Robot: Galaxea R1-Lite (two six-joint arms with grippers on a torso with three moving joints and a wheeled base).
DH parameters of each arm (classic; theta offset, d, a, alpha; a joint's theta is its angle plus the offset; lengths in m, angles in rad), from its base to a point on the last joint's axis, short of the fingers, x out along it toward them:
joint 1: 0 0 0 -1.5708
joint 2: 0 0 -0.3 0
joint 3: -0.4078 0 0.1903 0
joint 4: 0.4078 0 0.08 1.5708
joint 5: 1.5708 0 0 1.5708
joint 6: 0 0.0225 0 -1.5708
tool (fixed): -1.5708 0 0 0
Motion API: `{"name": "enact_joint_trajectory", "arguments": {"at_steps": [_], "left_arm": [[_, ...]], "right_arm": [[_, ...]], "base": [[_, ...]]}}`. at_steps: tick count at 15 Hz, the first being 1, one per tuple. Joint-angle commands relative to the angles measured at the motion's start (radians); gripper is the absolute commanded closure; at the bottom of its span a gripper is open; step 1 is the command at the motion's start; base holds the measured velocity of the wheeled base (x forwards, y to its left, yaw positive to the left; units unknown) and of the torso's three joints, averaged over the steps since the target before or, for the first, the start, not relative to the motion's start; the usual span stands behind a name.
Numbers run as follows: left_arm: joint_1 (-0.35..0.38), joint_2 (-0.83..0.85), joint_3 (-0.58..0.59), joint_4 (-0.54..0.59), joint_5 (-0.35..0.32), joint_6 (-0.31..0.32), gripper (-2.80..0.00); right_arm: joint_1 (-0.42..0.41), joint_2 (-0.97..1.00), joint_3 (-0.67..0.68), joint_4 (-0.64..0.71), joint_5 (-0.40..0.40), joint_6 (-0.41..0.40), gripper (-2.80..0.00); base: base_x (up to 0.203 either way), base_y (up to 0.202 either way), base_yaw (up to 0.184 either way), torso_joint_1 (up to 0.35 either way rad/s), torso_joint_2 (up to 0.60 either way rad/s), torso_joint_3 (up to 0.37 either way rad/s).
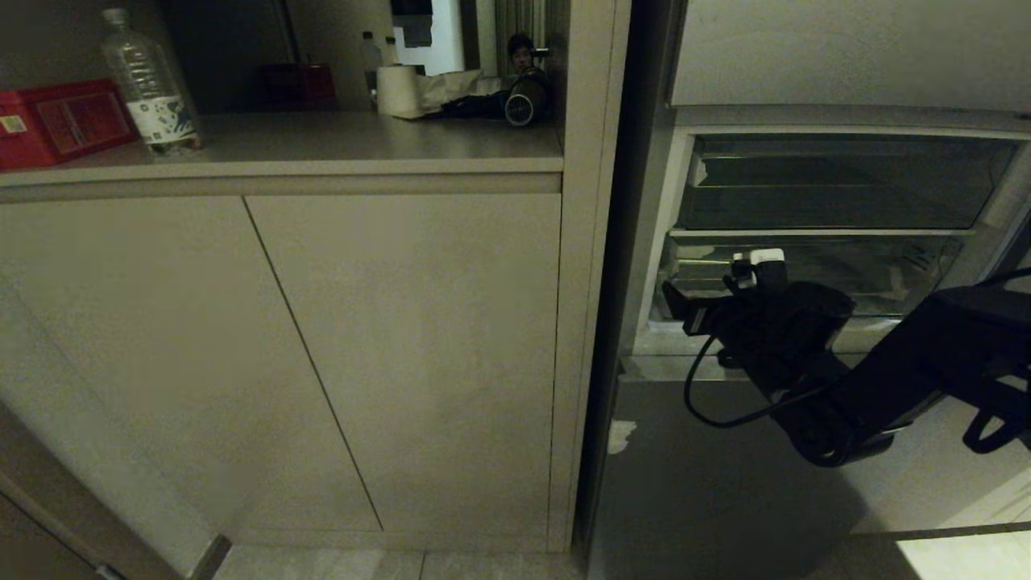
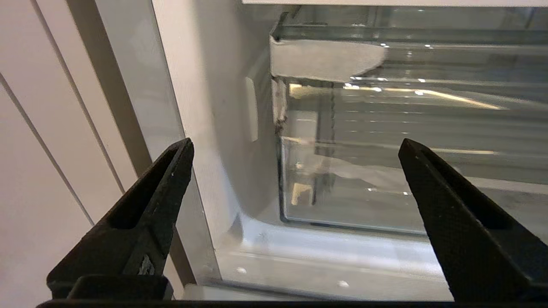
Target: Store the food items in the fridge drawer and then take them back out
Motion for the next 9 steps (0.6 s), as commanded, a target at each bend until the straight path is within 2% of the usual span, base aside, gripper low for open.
{"name": "enact_joint_trajectory", "arguments": {"at_steps": [1, 9], "left_arm": [[0.0, 0.0, 0.0, 0.0, 0.0, 0.0, 0.0], [0.0, 0.0, 0.0, 0.0, 0.0, 0.0, 0.0]], "right_arm": [[-0.001, 0.014, -0.041, 0.025, -0.002, -0.001, -2.8], [-0.022, 0.058, -0.155, 0.072, -0.015, -0.001, -2.8]], "base": [[0.0, 0.0, 0.0, 0.0, 0.0, 0.0], [0.0, 0.0, 0.0, 0.0, 0.0, 0.0]]}}
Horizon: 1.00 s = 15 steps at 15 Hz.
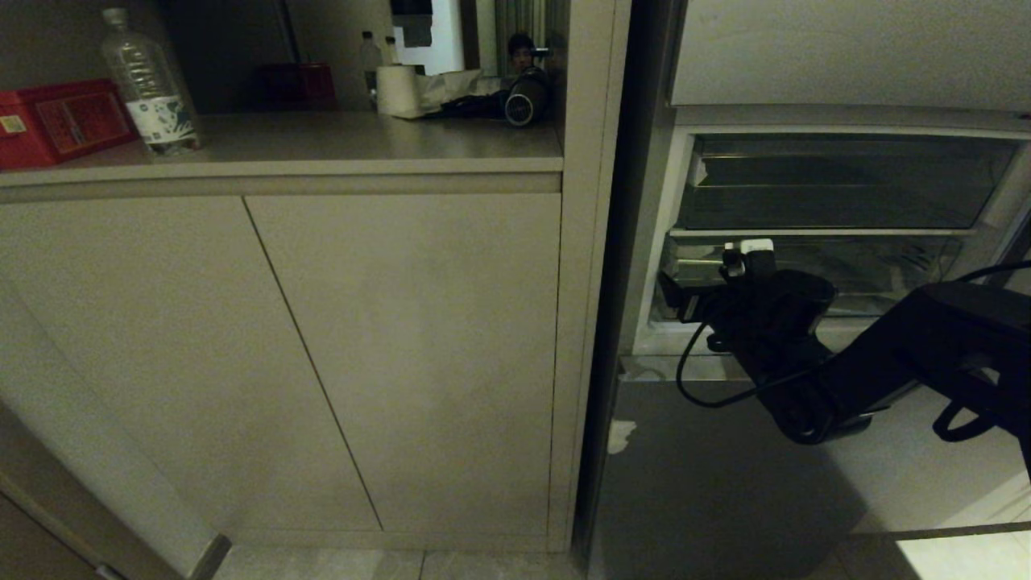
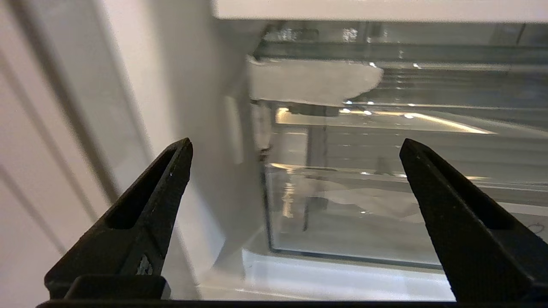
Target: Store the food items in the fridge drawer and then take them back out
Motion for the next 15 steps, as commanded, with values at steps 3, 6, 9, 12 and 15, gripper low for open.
{"name": "enact_joint_trajectory", "arguments": {"at_steps": [3, 6, 9, 12, 15], "left_arm": [[0.001, 0.0, 0.0, 0.0, 0.0, 0.0, 0.0], [0.001, 0.0, 0.0, 0.0, 0.0, 0.0, 0.0], [0.0, 0.0, 0.0, 0.0, 0.0, 0.0, 0.0], [0.0, 0.0, 0.0, 0.0, 0.0, 0.0, 0.0], [0.0, 0.0, 0.0, 0.0, 0.0, 0.0, 0.0]], "right_arm": [[-0.011, 0.008, -0.032, 0.013, 0.0, 0.0, -2.8], [-0.012, 0.012, -0.043, 0.02, 0.0, 0.0, -2.8], [-0.014, 0.02, -0.064, 0.034, 0.0, 0.0, -2.8], [-0.014, 0.037, -0.106, 0.053, 0.0, 0.0, -2.8], [-0.016, 0.043, -0.116, 0.055, 0.0, 0.0, -2.8]], "base": [[0.0, 0.0, 0.0, 0.0, 0.0, 0.0], [0.0, 0.0, 0.0, 0.0, 0.0, 0.0], [0.0, 0.0, 0.0, 0.0, 0.0, 0.0], [0.0, 0.0, 0.0, 0.0, 0.0, 0.0], [0.0, 0.0, 0.0, 0.0, 0.0, 0.0]]}}
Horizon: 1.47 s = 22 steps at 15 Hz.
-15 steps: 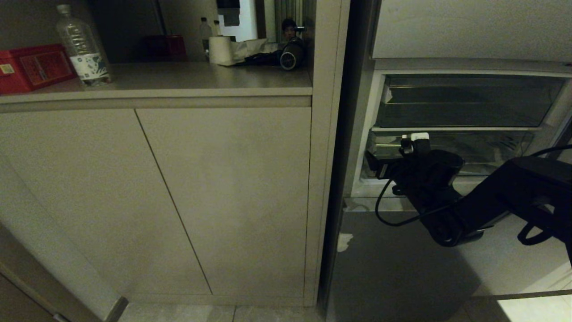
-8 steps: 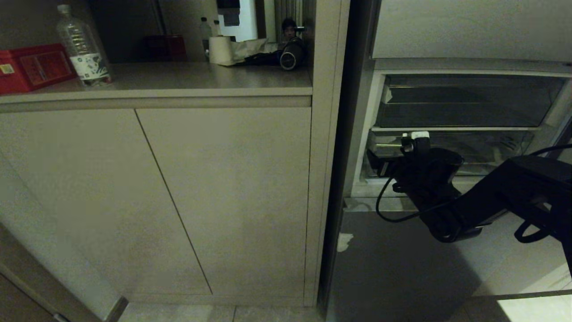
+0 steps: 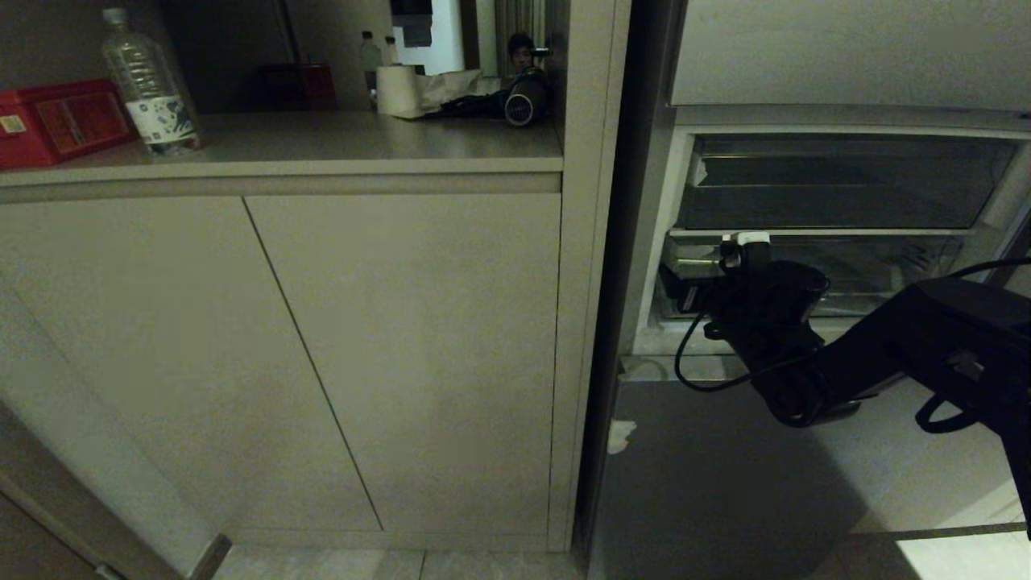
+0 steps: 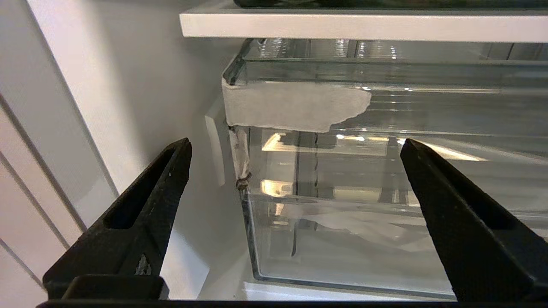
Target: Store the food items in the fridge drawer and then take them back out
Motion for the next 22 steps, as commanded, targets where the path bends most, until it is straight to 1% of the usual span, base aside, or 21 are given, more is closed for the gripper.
{"name": "enact_joint_trajectory", "arguments": {"at_steps": [1, 6, 14, 16, 22], "left_arm": [[0.0, 0.0, 0.0, 0.0, 0.0, 0.0, 0.0], [0.0, 0.0, 0.0, 0.0, 0.0, 0.0, 0.0], [0.0, 0.0, 0.0, 0.0, 0.0, -0.001, 0.0], [0.0, 0.0, 0.0, 0.0, 0.0, 0.0, 0.0], [0.0, 0.0, 0.0, 0.0, 0.0, 0.0, 0.0]], "right_arm": [[0.0, 0.01, -0.009, -0.007, 0.0, 0.0, -2.8], [-0.002, 0.022, -0.049, 0.006, 0.0, 0.0, -2.8], [-0.002, 0.028, -0.05, 0.009, 0.0, 0.0, -2.8], [0.002, 0.028, -0.049, 0.009, 0.0, 0.0, 0.0], [0.038, 0.028, -0.067, 0.018, -0.023, -0.001, 0.0]], "base": [[0.0, 0.0, 0.0, 0.0, 0.0, 0.0], [0.0, 0.0, 0.0, 0.0, 0.0, 0.0], [0.0, 0.0, 0.0, 0.0, 0.0, 0.0], [0.0, 0.0, 0.0, 0.0, 0.0, 0.0], [0.0, 0.0, 0.0, 0.0, 0.0, 0.0]]}}
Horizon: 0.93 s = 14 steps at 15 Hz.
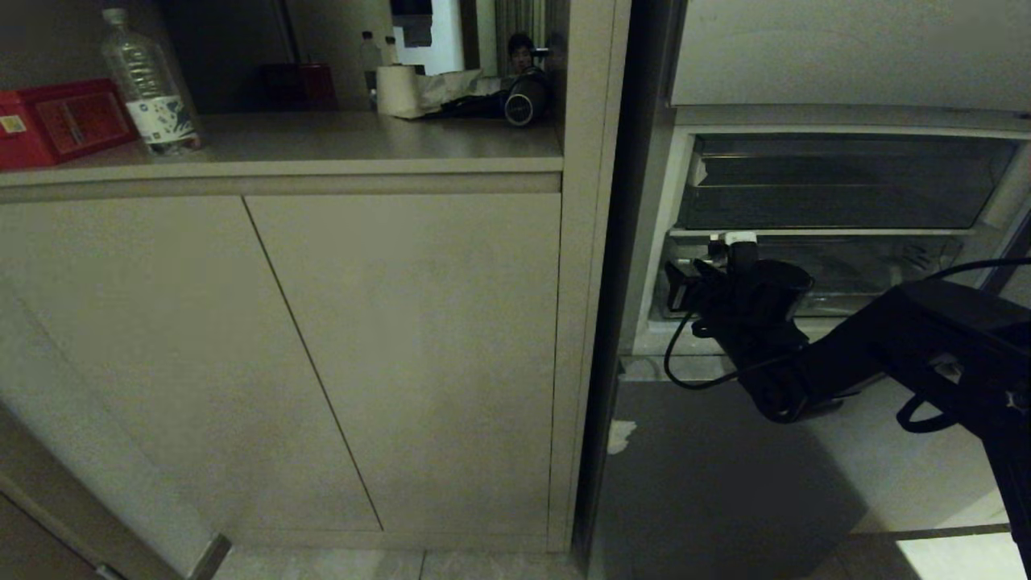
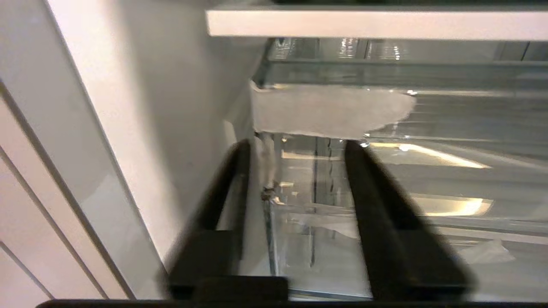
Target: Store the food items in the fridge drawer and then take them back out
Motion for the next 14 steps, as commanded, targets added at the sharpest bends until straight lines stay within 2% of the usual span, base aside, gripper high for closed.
{"name": "enact_joint_trajectory", "arguments": {"at_steps": [1, 8, 14], "left_arm": [[0.0, 0.0, 0.0, 0.0, 0.0, 0.001, 0.0], [0.0, 0.0, 0.0, 0.0, 0.0, 0.001, 0.0], [0.0, 0.0, 0.0, 0.0, 0.0, 0.001, 0.0]], "right_arm": [[0.024, -0.002, -0.015, 0.004, -0.019, -0.003, 0.0], [0.038, -0.019, 0.019, 0.002, -0.047, -0.007, 0.0], [0.086, -0.184, 0.303, -0.041, -0.062, -0.001, 0.0]], "base": [[0.0, 0.0, 0.0, 0.0, 0.0, 0.0], [0.0, 0.0, 0.0, 0.0, 0.0, 0.0], [0.0, 0.0, 0.0, 0.0, 0.0, 0.0]]}}
